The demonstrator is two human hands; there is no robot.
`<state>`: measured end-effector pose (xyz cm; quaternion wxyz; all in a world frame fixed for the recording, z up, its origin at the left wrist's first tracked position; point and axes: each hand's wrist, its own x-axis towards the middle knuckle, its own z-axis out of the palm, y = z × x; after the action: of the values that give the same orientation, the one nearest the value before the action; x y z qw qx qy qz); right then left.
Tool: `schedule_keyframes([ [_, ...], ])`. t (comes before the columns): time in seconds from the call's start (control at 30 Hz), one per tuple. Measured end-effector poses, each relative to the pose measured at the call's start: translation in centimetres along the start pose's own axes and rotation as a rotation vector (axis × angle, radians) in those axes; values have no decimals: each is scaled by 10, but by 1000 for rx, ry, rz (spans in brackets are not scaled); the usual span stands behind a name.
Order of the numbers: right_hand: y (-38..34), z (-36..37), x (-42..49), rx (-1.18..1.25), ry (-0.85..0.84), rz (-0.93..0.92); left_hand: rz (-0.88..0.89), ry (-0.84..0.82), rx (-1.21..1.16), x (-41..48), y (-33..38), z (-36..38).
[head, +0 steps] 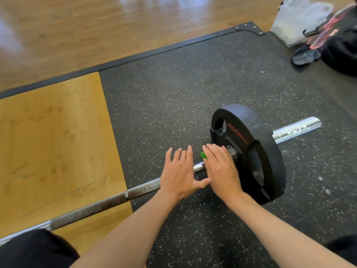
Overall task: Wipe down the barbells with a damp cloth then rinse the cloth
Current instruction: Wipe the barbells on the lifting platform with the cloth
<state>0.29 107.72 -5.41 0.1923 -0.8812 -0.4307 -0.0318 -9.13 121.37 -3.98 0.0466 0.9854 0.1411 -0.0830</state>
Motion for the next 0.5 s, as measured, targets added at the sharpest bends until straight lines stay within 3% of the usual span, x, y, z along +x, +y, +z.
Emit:
schedule_keyframes([
  [0.1, 12, -5, 1, -12, -17, 1, 12, 9, 3, 0, -1, 1],
  [0.2, 5, -3, 31, 66, -73, 191, 42, 5, 31, 2, -3, 2],
  [0.27, -8, 5, 42, 34, -19, 251, 60, 8, 53, 3, -4, -1],
  [0.5, 4, 13, -21, 41, 75, -52, 71, 18, 42, 2, -4, -3],
])
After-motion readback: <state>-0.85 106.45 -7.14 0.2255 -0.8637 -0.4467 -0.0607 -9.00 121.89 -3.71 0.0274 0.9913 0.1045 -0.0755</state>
